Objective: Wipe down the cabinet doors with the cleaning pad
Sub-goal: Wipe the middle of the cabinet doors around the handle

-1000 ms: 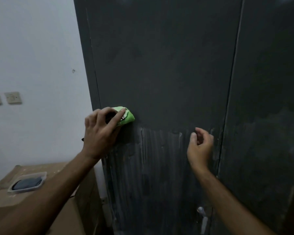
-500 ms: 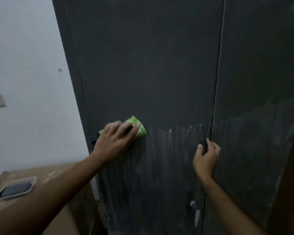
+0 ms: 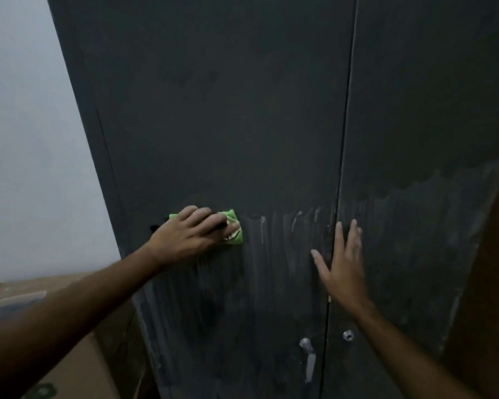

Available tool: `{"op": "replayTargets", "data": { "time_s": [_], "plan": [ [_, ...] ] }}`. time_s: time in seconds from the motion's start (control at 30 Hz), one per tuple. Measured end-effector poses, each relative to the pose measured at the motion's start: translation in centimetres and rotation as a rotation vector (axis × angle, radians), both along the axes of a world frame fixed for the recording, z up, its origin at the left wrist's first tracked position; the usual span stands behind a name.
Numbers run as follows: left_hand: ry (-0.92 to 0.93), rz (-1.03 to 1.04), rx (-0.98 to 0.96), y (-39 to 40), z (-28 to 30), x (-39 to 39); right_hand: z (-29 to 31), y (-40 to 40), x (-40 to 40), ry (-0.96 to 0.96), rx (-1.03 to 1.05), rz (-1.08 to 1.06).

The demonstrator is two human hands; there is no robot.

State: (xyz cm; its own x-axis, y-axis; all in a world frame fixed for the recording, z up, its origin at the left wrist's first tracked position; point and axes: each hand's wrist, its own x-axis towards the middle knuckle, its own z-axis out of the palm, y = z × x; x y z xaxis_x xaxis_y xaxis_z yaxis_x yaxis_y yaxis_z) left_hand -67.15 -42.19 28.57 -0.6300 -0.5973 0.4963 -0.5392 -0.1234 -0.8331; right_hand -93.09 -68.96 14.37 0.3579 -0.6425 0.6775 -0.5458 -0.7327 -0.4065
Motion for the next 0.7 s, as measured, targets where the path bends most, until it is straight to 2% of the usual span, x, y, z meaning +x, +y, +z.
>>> {"op": "replayTargets", "data": {
  "time_s": [0.07,0.17,0.2,0.23,0.33,0.37,0.4,0.43,0.5,0.53,0.57,0.6,0.7],
  "plan": [
    [0.135,0.033,-0.091,-1.1,1.7,-0.2,-0.7,-0.8,-0.1,0.097,-0.104,-0.031],
    [0.544,0.048,-0.441,-3.5,2.8,-1.9,-1.3,-1.6,-0.1,0.161,-0.167,-0.037],
    [0.577,0.039,-0.458,-4.3,2.2,-2.8,-1.4,-1.9,-0.2,0.173,-0.183,-0.029],
    [0.512,0.027,-0.402,-4.9,1.0,-3.5,-1.6,-2.2,-0.4,0.182,-0.202,-0.017],
    [0.038,-0.016,-0.023,-4.6,-1.7,-3.8,-1.8,-2.8,-1.0,0.218,-0.254,0.033],
    [-0.021,-0.013,0.023,-4.4,-1.2,-3.4,-1.8,-2.9,-1.2,0.228,-0.269,0.048],
    [0.002,0.002,-0.008,-4.8,-0.4,-3.3,-1.9,-3.1,-1.4,0.234,-0.279,0.058],
    [0.116,0.018,-0.121,-5.4,0.3,-3.3,-1.8,-3.2,-1.5,0.237,-0.282,0.066],
    [0.509,0.058,-0.47,-6.9,1.4,-3.9,-1.7,-3.3,-1.7,0.239,-0.275,0.08],
    [0.637,0.059,-0.575,-7.8,1.3,-4.7,-1.6,-3.3,-1.9,0.244,-0.269,0.091],
    [0.664,0.046,-0.588,-8.7,0.7,-5.6,-1.6,-3.4,-2.1,0.251,-0.266,0.107],
    [0.595,0.036,-0.513,-9.5,-0.4,-6.3,-1.5,-3.5,-2.4,0.254,-0.267,0.128],
    [0.065,-0.012,-0.029,-9.8,-2.7,-6.4,-1.5,-4.2,-3.6,0.249,-0.283,0.204]
  ]
}}
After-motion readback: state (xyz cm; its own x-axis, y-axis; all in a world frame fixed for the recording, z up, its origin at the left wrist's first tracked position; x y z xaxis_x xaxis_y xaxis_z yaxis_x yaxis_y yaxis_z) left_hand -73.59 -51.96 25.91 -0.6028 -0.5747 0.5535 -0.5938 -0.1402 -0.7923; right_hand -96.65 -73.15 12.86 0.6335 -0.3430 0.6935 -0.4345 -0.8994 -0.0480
